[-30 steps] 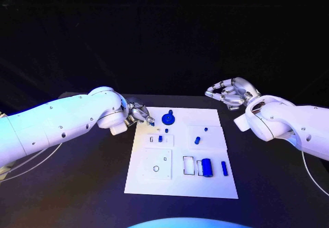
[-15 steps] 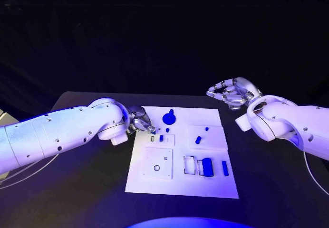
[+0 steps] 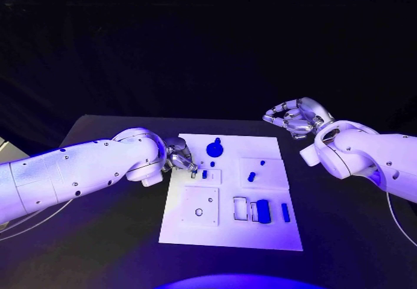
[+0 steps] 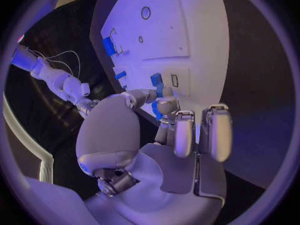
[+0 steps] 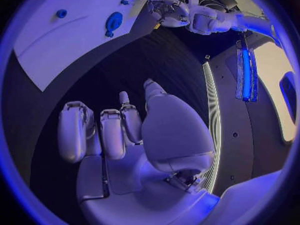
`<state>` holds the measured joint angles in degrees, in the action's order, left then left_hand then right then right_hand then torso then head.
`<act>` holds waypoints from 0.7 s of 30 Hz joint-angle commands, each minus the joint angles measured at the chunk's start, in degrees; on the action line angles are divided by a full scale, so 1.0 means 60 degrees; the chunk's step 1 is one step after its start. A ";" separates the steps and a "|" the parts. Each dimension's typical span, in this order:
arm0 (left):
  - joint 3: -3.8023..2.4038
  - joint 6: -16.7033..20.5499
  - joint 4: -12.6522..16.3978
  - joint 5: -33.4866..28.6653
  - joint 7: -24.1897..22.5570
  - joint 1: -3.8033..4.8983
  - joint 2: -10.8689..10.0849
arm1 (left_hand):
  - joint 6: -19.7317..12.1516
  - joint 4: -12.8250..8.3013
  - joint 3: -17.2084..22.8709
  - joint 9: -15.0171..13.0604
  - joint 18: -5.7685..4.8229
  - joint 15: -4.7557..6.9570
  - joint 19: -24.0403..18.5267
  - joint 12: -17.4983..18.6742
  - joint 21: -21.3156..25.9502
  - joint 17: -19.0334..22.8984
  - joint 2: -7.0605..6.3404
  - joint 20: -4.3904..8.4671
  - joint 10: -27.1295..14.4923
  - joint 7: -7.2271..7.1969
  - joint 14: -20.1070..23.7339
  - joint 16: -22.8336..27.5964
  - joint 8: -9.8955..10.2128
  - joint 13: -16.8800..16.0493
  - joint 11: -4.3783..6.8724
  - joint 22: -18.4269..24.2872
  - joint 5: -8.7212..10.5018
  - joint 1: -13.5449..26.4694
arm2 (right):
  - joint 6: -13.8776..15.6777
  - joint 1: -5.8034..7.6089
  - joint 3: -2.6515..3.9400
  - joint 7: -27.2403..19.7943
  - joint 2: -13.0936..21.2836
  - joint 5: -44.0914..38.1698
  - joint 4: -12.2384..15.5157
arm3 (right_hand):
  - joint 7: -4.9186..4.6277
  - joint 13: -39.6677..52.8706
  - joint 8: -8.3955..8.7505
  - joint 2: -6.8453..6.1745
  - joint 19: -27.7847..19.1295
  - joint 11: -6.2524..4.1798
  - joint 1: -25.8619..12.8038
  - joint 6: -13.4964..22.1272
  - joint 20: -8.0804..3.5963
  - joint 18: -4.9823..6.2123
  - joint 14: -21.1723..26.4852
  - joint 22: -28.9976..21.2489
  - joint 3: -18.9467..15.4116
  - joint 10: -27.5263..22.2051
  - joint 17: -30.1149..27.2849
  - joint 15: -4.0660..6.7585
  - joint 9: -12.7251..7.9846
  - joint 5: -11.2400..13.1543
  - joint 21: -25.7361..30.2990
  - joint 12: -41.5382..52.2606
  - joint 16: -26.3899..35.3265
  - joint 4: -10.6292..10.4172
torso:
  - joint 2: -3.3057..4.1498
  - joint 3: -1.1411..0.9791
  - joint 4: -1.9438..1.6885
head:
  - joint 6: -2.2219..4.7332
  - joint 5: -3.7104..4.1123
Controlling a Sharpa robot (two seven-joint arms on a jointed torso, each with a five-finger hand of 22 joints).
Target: Assemble the parts on the task board
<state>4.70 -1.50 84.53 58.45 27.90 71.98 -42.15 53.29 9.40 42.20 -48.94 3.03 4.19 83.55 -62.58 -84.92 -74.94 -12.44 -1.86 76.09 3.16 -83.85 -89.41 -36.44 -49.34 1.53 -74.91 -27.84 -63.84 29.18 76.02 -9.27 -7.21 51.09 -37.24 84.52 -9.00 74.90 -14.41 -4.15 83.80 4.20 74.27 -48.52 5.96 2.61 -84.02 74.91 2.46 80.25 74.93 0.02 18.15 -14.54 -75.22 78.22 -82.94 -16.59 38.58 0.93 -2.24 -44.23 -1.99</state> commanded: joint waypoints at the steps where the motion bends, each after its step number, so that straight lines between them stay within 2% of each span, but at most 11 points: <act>1: -0.0002 -0.0367 -0.0019 0.0482 0.0092 -0.0008 0.0051 | 0.0125 -0.1599 0.1552 -0.0013 -0.0120 0.0073 0.0041 -0.0053 -0.0061 -0.2447 0.0099 -0.0006 0.0066 -0.0085 -0.1008 -0.0065 -0.0027 -0.0011 0.0031 -0.0984 -0.0035 -0.0029 | -0.0142 -0.0007 -0.0001 -0.0089 0.0002 -0.0076 0.0005 | -0.0005 0.0643 -0.0049 0.0085 0.0003 -0.0009 0.0002 0.0053 -0.0053 0.0129 -0.0417 0.0919 -0.0049 -0.0038 0.0201 0.0042 0.0009 -0.0022 0.0052 -0.0060 0.0031 -0.0001 | -0.0012 0.0007 -0.0009 | -0.0013 0.0001; 8: -0.0002 -0.0695 -0.0139 0.0572 0.0163 -0.0011 0.0105 | 0.0131 -0.1619 0.1556 -0.0012 -0.0120 0.0075 0.0041 -0.0057 -0.0061 -0.2462 0.0087 -0.0004 0.0073 -0.0089 -0.1012 -0.0073 -0.0026 -0.0016 0.0034 -0.0984 -0.0035 -0.0025 | -0.0149 -0.0011 -0.0001 -0.0092 0.0000 -0.0077 0.0001 | -0.0005 0.0643 -0.0049 0.0085 0.0003 -0.0009 0.0002 0.0053 -0.0053 0.0129 -0.0417 0.0919 -0.0049 -0.0038 0.0201 0.0042 0.0009 -0.0022 0.0052 -0.0060 0.0031 -0.0001 | -0.0006 0.0005 -0.0004 | -0.0018 -0.0027; 21: 0.0004 -0.0889 -0.0383 0.0594 0.0187 -0.0010 0.0287 | 0.0135 -0.1637 0.1559 -0.0009 -0.0120 0.0077 0.0041 -0.0055 -0.0062 -0.2470 0.0078 -0.0003 0.0075 -0.0091 -0.1014 -0.0077 -0.0023 -0.0014 0.0036 -0.0985 -0.0030 -0.0024 | -0.0137 -0.0014 -0.0002 -0.0089 -0.0016 -0.0088 0.0019 | -0.0004 0.0643 -0.0056 0.0084 0.0008 -0.0010 0.0006 0.0055 -0.0054 0.0127 -0.0420 0.0924 -0.0057 -0.0034 0.0208 0.0043 0.0009 -0.0055 0.0047 -0.0058 0.0030 -0.0005 | 0.0012 0.0006 0.0003 | -0.0052 -0.0044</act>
<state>4.72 -5.19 82.31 61.54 28.92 71.94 -40.64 53.31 9.39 42.20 -48.91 3.03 4.40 83.54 -62.57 -84.92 -74.93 -12.43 -1.86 76.30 3.16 -84.06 -89.63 -36.40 -49.40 1.72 -74.91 -27.81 -63.85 29.11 75.97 -9.28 -7.24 51.02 -37.26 84.55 -9.00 74.90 -14.40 -4.15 83.80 4.20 74.27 -48.52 5.96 2.62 -84.02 74.95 2.46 80.25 74.92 0.02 18.15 -14.54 -75.22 78.22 -82.94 -16.59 38.58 0.95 -2.22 -44.49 -2.19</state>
